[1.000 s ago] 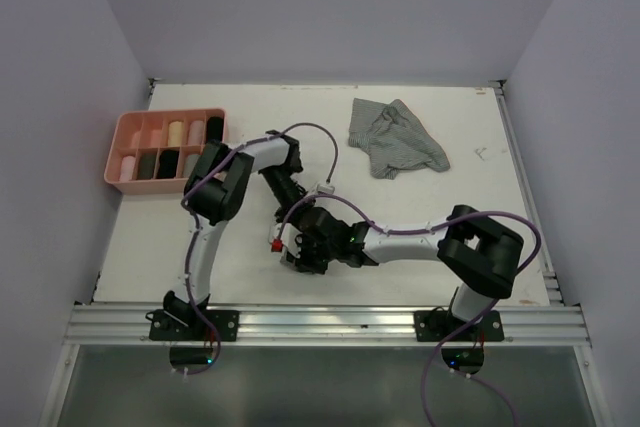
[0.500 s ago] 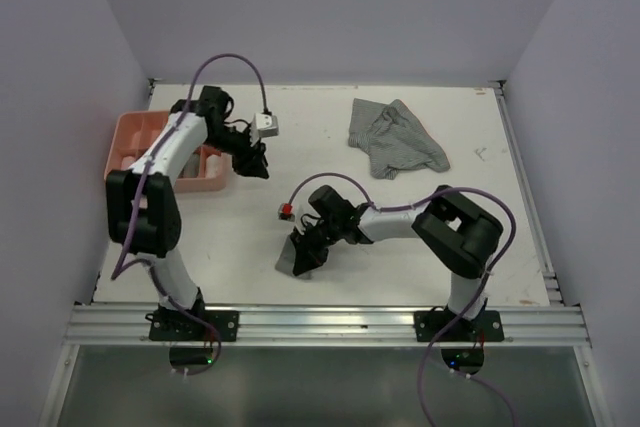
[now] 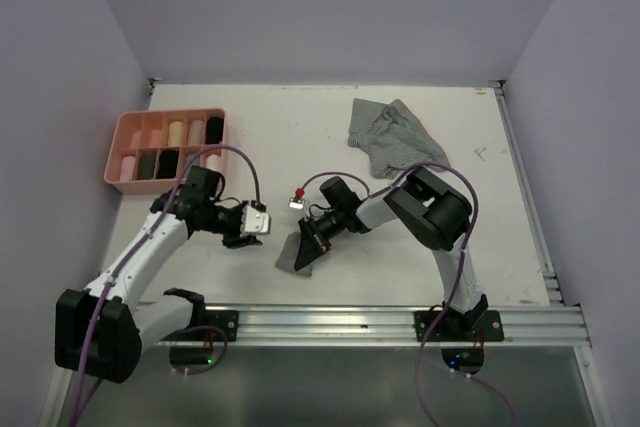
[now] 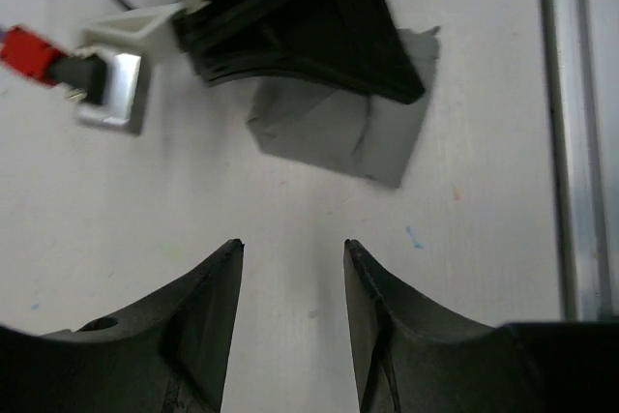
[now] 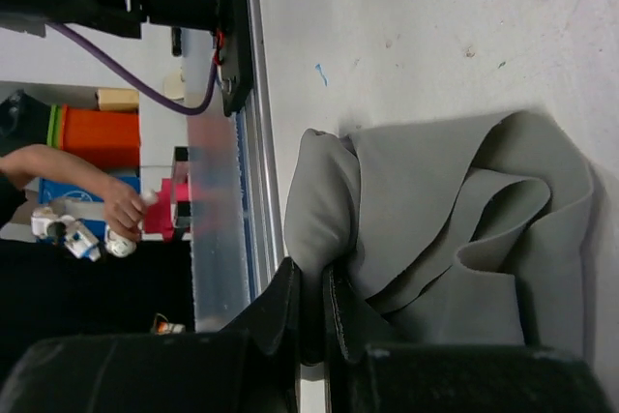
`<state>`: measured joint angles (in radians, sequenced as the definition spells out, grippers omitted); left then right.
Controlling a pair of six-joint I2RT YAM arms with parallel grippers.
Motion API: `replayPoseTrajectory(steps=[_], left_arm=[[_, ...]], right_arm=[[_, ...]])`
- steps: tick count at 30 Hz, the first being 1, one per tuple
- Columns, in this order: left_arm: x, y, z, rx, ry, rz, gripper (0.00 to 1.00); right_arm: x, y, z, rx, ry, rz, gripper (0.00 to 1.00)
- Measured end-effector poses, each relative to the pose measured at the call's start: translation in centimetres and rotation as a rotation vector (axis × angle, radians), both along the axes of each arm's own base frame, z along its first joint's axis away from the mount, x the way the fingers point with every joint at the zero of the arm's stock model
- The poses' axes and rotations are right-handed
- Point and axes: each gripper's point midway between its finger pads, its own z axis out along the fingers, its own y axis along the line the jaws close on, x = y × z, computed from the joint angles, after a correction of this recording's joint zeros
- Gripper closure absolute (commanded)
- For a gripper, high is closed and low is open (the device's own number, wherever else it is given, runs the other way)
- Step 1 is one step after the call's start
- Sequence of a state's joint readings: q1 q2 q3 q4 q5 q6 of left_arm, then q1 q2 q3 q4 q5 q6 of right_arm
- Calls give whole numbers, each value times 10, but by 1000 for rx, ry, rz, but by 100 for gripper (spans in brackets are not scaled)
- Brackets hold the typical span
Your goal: Roll the underwear
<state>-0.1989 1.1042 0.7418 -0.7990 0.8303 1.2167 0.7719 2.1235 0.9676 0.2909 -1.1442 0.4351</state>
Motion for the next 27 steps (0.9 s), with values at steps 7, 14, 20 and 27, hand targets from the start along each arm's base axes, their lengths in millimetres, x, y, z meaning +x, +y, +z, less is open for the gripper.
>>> replayPoseTrajectory(steps=[7,14,20,27], left_arm=[[-61,-32,-43,46,-18,-224,50],[-62,-48,-65,94,-70,-268,49],[-60,-56,-84,143,-80,-277,56],[-56,-66,-96,214,-95,-281,97]], right_arm=[[5,2,5,21,78,-34,100],[6,2,7,37,114,-50,100],[6,2,7,38,110,-48,100],[4,0,5,28,56,-36,76]])
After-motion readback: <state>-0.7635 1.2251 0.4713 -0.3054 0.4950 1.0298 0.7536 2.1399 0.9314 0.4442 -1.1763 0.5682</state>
